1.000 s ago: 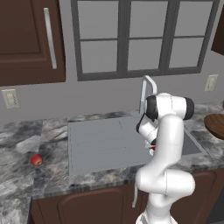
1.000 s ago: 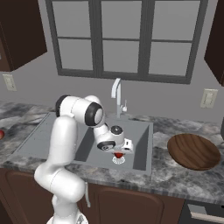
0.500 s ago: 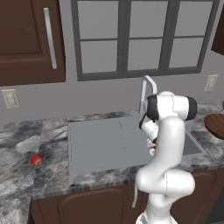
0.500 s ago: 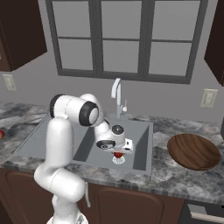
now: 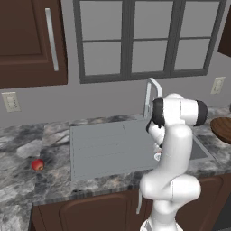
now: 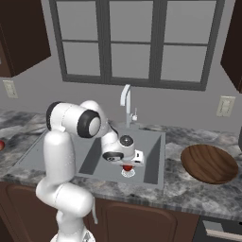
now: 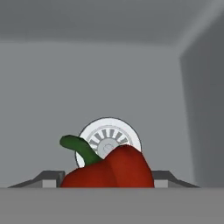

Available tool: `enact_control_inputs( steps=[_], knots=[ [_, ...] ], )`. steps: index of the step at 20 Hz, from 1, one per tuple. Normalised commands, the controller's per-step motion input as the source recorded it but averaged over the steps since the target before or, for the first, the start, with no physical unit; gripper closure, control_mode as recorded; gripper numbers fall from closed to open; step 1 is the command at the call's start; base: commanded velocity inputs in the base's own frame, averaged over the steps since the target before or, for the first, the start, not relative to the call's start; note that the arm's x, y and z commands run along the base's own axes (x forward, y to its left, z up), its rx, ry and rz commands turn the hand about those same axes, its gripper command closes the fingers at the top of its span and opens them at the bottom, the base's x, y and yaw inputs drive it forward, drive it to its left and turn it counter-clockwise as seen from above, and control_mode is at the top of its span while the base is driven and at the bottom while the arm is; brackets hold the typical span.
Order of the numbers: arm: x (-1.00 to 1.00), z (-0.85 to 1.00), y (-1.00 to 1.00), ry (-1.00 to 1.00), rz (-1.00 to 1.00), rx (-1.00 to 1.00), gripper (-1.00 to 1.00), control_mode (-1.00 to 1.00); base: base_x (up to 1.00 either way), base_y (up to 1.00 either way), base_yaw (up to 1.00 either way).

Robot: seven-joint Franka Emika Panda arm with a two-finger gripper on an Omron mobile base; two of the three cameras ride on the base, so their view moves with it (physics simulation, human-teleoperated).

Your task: Remove the bell pepper and apple from the sink. Then move the bowl and cup from the counter to the sink for washing.

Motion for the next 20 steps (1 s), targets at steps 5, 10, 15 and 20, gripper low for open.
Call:
enact_control_inputs(
  steps=[5, 10, 15, 20],
  knots=[
    [-0.18, 0.30, 0.00, -0.01, 0.00, 0.00, 1.00, -1.00, 0.00, 0.00, 0.00],
    [-0.15, 0.35, 0.00, 0.00, 0.00, 0.00, 1.00, -1.00, 0.00, 0.00, 0.00],
    [-0.12, 0.37, 0.00, 0.00, 0.00, 0.00, 1.00, -1.00, 0.00, 0.00, 0.00],
    [-0.09, 0.39, 0.00, 0.00, 0.00, 0.00, 1.00, -1.00, 0.00, 0.00, 0.00]
  ],
)
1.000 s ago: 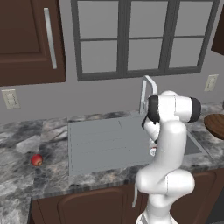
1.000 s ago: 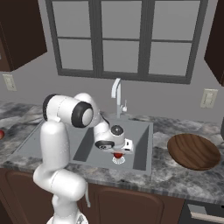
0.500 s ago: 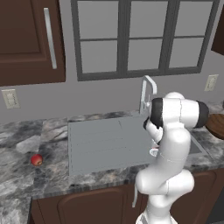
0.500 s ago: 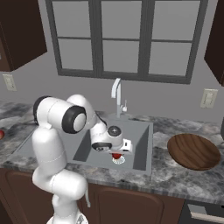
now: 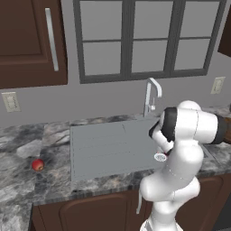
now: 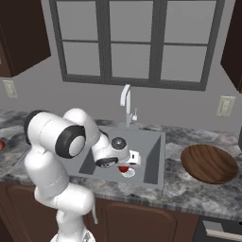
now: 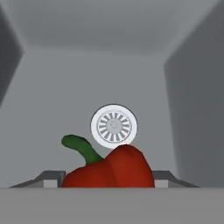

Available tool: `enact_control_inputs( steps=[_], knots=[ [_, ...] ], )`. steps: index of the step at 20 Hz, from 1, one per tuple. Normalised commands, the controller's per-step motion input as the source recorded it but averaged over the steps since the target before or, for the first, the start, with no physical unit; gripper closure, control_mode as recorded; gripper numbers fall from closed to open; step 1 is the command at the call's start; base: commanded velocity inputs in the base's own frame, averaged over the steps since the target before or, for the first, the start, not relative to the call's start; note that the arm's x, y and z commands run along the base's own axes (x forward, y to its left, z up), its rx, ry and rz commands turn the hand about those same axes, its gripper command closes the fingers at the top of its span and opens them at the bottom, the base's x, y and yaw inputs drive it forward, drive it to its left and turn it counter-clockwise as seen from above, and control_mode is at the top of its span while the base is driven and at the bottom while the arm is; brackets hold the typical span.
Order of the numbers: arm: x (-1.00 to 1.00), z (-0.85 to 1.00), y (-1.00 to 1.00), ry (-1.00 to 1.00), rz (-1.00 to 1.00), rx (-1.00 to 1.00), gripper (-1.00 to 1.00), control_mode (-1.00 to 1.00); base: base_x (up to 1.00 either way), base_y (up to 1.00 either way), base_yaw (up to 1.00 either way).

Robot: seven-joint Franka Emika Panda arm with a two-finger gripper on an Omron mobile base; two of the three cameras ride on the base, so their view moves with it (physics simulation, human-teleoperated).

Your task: Remove the bell pepper and apple from the sink. Then move the bowl and cup from the counter to the sink for washing.

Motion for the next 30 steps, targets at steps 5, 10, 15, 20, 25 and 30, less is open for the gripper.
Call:
enact_control_inputs(
  steps=[5, 10, 15, 20, 25, 30],
  knots=[
    [-0.05, 0.46, 0.01, 0.00, 0.00, 0.00, 1.00, -1.00, 0.00, 0.00, 0.00],
    [0.00, 0.51, 0.03, 0.00, 0.00, 0.00, 1.00, -1.00, 0.00, 0.00, 0.00],
    [-0.01, 0.52, 0.00, 0.01, 0.00, 0.00, 1.00, -1.00, 0.00, 0.00, 0.00],
    [-0.01, 0.52, 0.00, 0.03, 0.00, 0.00, 1.00, -1.00, 0.00, 0.00, 0.00],
    [-0.12, 0.43, 0.00, 0.09, 0.00, 0.00, 1.00, -1.00, 0.00, 0.00, 0.00],
    [-0.15, 0.41, 0.00, 0.13, 0.00, 0.00, 1.00, -1.00, 0.00, 0.00, 0.00]
  ],
)
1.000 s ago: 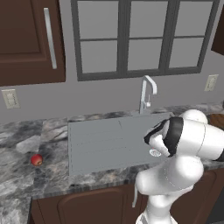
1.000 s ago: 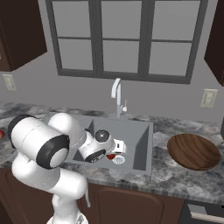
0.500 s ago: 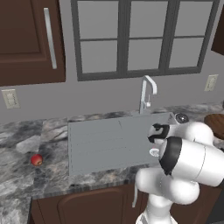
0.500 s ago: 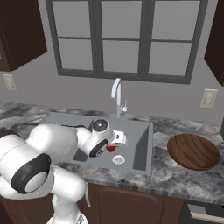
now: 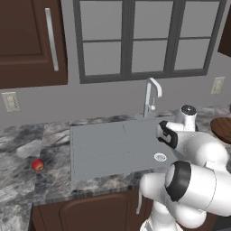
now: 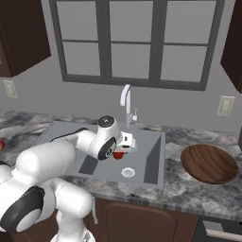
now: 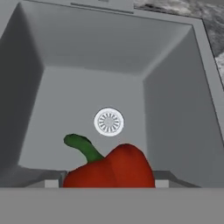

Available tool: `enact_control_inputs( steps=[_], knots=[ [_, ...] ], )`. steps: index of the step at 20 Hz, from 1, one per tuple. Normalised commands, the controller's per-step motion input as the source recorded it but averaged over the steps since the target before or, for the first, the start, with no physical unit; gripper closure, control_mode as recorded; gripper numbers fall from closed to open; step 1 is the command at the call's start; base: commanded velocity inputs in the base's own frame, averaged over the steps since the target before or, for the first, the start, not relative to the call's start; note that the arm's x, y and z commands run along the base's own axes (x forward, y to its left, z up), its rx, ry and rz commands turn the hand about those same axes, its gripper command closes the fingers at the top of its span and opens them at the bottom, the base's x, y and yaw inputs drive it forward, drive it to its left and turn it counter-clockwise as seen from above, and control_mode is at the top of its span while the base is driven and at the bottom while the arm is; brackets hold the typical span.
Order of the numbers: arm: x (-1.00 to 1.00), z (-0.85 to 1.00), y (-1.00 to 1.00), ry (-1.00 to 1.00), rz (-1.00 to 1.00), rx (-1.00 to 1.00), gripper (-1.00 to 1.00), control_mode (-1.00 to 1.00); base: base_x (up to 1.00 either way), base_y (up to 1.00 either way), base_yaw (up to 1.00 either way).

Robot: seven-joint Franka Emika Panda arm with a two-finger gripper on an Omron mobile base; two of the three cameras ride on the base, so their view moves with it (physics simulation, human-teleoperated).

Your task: Remove the bell pepper and apple from the sink. Then move the bowl and cup from the counter to the sink for washing.

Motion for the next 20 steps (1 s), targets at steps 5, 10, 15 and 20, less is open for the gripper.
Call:
enact_control_inputs(
  steps=[5, 10, 15, 20],
  knots=[
    [-0.19, 0.39, 0.00, 0.14, 0.00, 0.00, 1.00, -1.00, 0.00, 0.00, 0.00],
    [-0.25, 0.37, 0.00, 0.06, 0.00, 0.02, 1.00, -1.00, 0.00, 0.00, 0.00],
    [-0.25, 0.34, 0.03, 0.01, 0.00, 0.05, 1.00, -1.00, 0.00, 0.00, 0.00],
    [-0.27, 0.21, 0.18, 0.01, 0.00, 0.04, 1.00, -1.00, 0.00, 0.00, 0.00]
  ],
)
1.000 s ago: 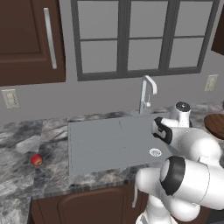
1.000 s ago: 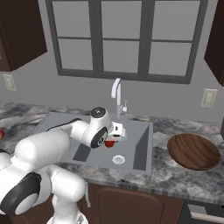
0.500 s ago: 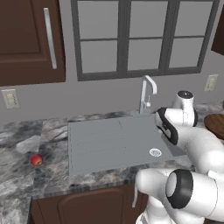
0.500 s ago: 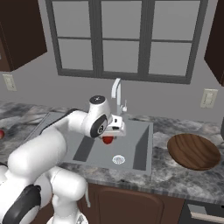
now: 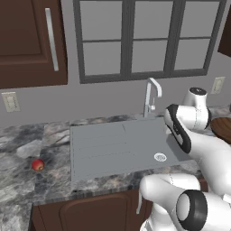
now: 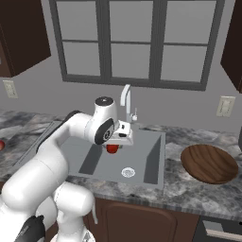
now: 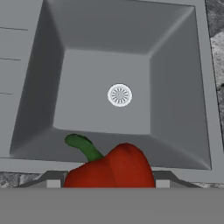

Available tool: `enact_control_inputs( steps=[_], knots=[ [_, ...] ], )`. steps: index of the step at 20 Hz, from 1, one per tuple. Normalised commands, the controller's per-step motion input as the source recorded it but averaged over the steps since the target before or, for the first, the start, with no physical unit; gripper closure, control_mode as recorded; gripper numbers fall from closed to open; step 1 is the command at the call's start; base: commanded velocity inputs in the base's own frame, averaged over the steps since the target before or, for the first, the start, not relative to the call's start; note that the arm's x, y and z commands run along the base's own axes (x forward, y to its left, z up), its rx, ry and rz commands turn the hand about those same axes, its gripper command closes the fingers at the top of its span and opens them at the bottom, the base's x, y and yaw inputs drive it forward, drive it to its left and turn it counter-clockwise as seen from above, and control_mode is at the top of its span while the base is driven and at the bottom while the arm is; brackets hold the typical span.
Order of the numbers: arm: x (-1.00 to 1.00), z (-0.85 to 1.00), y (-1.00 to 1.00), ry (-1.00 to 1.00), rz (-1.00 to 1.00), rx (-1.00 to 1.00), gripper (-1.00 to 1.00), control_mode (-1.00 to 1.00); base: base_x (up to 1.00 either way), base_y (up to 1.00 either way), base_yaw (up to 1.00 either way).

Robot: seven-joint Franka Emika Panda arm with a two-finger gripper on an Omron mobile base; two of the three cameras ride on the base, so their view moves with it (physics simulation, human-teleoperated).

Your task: Remove the bell pepper and apple from the sink. Then move the bowl and cup from the counter to the sink for washing.

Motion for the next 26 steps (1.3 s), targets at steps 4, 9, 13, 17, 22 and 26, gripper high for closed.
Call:
enact_control_inputs(
  steps=[4, 9, 13, 17, 22, 26],
  knots=[
    [-0.24, 0.15, 0.30, 0.01, 0.00, 0.02, 1.00, -1.00, 0.00, 0.00, 0.00],
    [-0.21, 0.18, 0.34, 0.05, 0.00, 0.01, 1.00, -1.00, 0.00, 0.00, 0.00],
    [-0.22, 0.15, 0.34, 0.08, 0.00, 0.00, 1.00, -1.00, 0.00, 0.00, 0.00],
    [-0.23, 0.12, 0.34, 0.06, 0.00, 0.00, 1.00, -1.00, 0.00, 0.00, 0.00],
    [-0.17, 0.12, 0.38, 0.05, -0.03, 0.00, 1.00, -1.00, 0.00, 0.00, 0.00],
    [-0.14, 0.12, 0.40, 0.04, -0.03, 0.00, 1.00, -1.00, 0.00, 0.00, 0.00]
  ],
)
